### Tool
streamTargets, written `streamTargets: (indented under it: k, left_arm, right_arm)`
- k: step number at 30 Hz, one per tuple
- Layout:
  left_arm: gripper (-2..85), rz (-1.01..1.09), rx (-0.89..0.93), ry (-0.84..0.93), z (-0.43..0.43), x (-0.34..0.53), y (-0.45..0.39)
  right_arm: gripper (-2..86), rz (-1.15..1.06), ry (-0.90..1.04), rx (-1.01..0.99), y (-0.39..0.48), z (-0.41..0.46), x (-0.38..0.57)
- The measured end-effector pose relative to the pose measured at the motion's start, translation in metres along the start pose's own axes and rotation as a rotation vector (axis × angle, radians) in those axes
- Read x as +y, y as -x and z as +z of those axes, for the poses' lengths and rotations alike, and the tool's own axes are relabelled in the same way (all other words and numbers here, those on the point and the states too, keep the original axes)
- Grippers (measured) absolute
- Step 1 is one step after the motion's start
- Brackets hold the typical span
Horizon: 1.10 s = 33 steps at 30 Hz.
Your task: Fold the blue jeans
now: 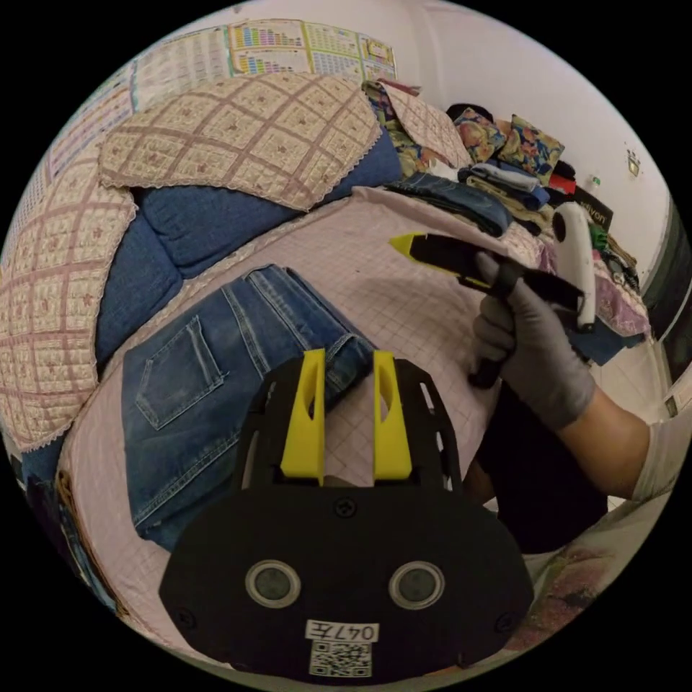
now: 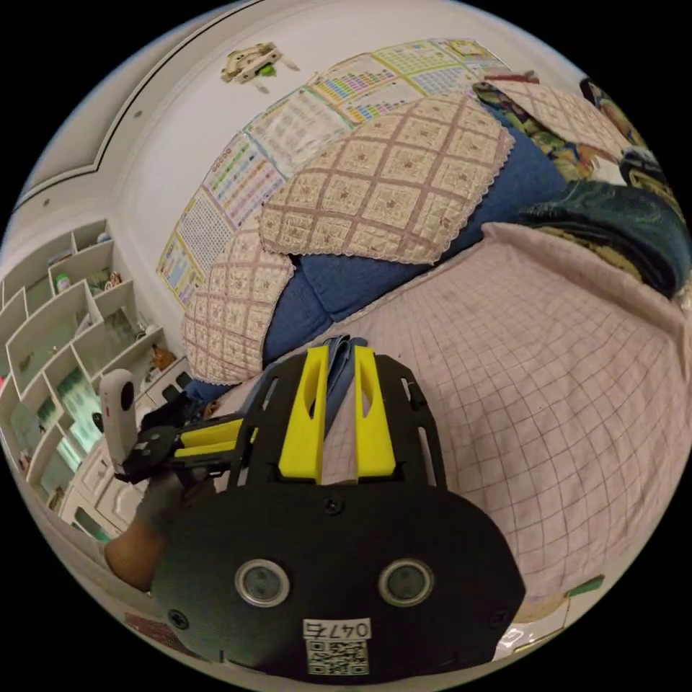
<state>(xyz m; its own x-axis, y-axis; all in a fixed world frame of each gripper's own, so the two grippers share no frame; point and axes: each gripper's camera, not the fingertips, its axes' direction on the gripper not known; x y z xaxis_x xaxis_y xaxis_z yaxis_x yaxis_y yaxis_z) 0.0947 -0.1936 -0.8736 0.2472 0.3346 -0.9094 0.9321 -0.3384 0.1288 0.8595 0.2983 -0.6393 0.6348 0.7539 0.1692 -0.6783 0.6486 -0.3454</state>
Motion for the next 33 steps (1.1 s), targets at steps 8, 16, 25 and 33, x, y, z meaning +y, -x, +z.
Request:
streamTargets:
  k: [8,16,25,33]
  left_arm:
    - [-0.6,-0.268,0.107,-0.174,-0.033,0.057,0.096]
    - [-0.9,-0.374,0.079,-0.308,-0.075,0.131,0.166]
    - [-0.9,-0.445,-0.28,-0.384,-0.189,0.214,0.307]
    - [-0.8,-0.676,-0.72,-0.246,-0.284,0.384,0.42]
  right_arm:
    - [10.3,-0.008,0.379,-0.174,-0.025,0.088,-0.01]
    - [6.8,-0.106,0.518,-0.016,-0.024,0.153,-0.009]
    - [0.2,-0.301,0.539,0.023,-0.009,0.215,-0.03]
    - [1.8,-0.268,0.552,0.063,-0.021,0.266,-0.037]
